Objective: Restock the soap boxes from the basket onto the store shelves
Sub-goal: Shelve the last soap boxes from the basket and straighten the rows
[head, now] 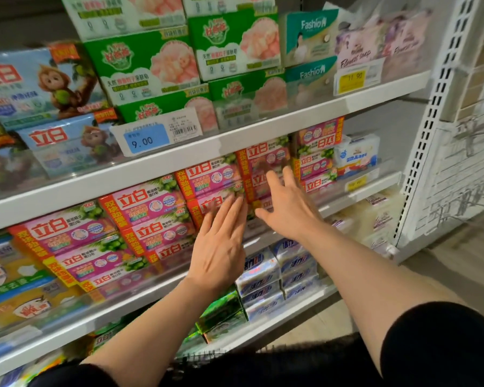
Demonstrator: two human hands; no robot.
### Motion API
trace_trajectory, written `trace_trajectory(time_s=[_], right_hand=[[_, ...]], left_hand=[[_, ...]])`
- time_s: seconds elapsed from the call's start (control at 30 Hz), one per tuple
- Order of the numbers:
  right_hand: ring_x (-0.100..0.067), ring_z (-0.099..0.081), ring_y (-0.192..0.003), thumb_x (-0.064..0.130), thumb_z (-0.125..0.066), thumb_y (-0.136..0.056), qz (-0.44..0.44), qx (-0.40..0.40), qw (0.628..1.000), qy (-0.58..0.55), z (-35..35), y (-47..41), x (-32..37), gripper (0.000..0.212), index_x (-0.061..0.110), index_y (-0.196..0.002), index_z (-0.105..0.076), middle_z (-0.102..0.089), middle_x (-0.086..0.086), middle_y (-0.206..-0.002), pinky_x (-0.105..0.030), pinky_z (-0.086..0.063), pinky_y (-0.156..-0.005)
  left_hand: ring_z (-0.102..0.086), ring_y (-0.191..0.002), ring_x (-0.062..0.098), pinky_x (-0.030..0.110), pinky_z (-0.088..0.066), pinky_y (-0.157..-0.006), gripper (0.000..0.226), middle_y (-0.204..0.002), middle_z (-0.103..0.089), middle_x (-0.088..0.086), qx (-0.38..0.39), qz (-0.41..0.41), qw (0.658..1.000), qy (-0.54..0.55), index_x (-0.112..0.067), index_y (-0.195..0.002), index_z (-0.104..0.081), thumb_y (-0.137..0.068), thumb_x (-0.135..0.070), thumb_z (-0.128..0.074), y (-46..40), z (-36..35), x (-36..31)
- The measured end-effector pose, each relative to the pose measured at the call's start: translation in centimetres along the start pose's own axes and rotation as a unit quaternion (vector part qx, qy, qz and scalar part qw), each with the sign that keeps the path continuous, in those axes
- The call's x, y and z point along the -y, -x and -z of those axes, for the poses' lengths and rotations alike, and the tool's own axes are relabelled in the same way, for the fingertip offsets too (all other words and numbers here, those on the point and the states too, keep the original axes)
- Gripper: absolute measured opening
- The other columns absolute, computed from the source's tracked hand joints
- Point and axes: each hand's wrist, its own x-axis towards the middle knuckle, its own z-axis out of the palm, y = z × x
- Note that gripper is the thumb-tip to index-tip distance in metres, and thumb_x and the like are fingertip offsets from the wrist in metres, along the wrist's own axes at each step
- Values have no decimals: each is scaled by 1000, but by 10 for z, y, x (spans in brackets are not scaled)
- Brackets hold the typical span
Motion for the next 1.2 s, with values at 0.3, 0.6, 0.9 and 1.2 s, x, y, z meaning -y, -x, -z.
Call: trace_trajectory(time_s=[0.3,0.6,0.9,1.2], right_hand=[[-32,-22,-136,23,-55,-88,51,-17,999,2,-7,-15,7,51,10,-133,-36,-26,-9,-148,-46,-24,-113],[-25,-56,-98,22,-60,-86,42,-209,975,-54,-5,-22,-25,28,12,-112,-53,-54,-5,-114,-38,-50,-83],[-31,-24,-140,40,-85,-64,-231,-241,910,-245,1,-55,-98,113,5,-148,-18,-28,-16,-151,-44,-27,-115],[-25,-22,-140,42,-89,-54,-162,-281,901,-288,-10,-80,-95,130,9,-151,-9,-27,-10,-150,-44,-27,-115]], left_hand=[[-6,-150,21,51,-3,-120,88,-160,-19,10,21,-13,996,-84,-4,-152,-23,-76,-30,-59,-64,9,7],[-10,-150,19,56,2,-118,75,-160,-22,7,14,-50,994,-101,-8,-147,-38,-81,-35,-60,-79,-7,-4],[-4,-150,21,53,5,-119,79,-162,-10,6,23,-45,988,-147,-9,-154,-20,-88,-42,-47,-96,-29,-22],[-2,-150,25,52,-1,-120,74,-162,-8,10,10,-53,985,-165,-7,-153,-20,-93,-45,-40,-98,-39,-21]])
